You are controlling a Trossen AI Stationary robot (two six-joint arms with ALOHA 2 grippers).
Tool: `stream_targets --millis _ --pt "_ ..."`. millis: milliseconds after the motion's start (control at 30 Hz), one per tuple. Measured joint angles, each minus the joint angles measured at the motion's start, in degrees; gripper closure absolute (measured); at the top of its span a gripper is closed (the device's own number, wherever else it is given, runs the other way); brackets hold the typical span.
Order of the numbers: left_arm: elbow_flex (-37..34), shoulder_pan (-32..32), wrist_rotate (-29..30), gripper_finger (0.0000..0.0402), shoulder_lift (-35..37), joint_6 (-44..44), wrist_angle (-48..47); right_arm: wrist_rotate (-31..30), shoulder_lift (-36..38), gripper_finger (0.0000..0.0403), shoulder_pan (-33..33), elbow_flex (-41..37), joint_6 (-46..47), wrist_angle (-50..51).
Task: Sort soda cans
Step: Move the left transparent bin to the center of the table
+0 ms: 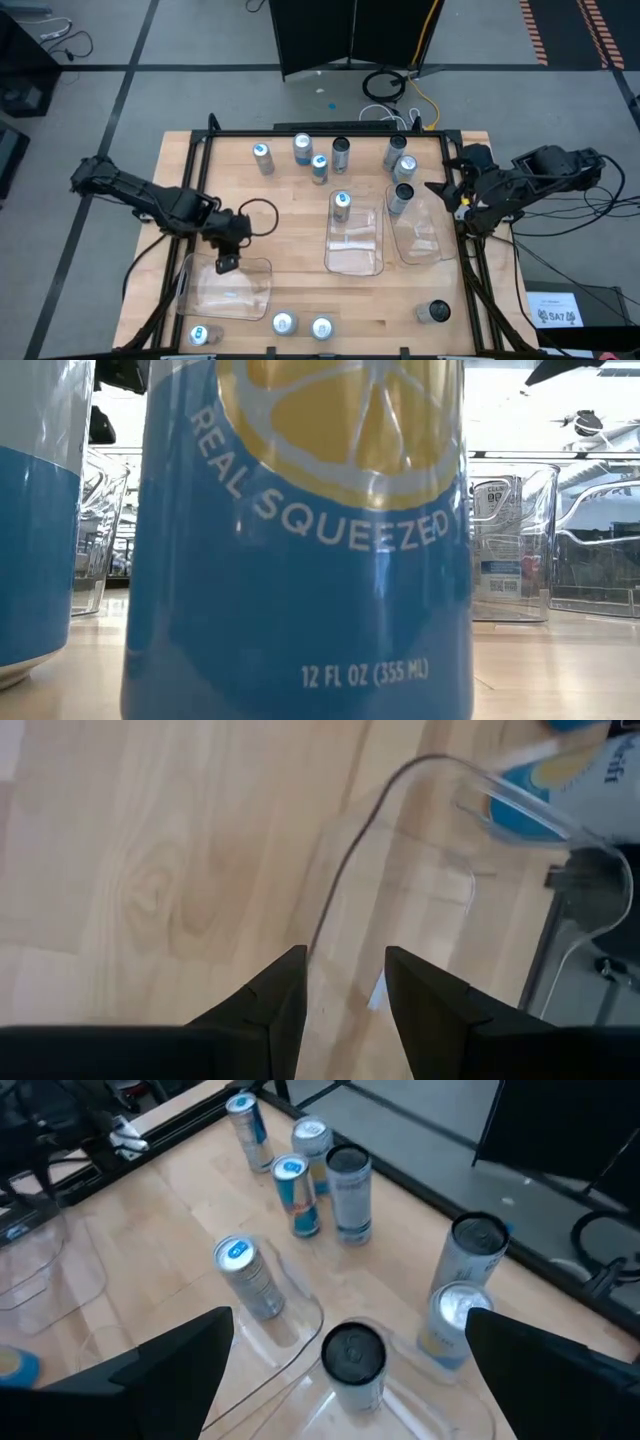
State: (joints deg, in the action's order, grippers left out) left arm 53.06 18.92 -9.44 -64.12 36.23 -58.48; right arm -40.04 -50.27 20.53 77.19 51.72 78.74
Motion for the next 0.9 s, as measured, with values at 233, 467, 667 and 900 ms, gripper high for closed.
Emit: stream_targets --millis 233,467,667,900 --pt "0.00 2.59 0.08 0.0256 -2.12 -4.76 -1.90 -2.33 -1.27 0.0012 0.00 0.00 -0.67 0.00" --pt "0.00 2.97 0.21 0.0256 -7.35 -5.62 -3.64 -2.20 -1.89 0.0012 0.00 0.00 -1.01 0.02" --pt "0.00 2.97 0.24 0.0256 -12.91 -7.38 -5.09 -2.18 -1.92 0.0012 0.00 0.00 -1.03 0.02" --pt "0.00 2.97 0.73 0.0268 -18.66 -8.12 -5.11 -2.09 -1.92 0.0012 0.00 -0.02 -1.03 0.02"
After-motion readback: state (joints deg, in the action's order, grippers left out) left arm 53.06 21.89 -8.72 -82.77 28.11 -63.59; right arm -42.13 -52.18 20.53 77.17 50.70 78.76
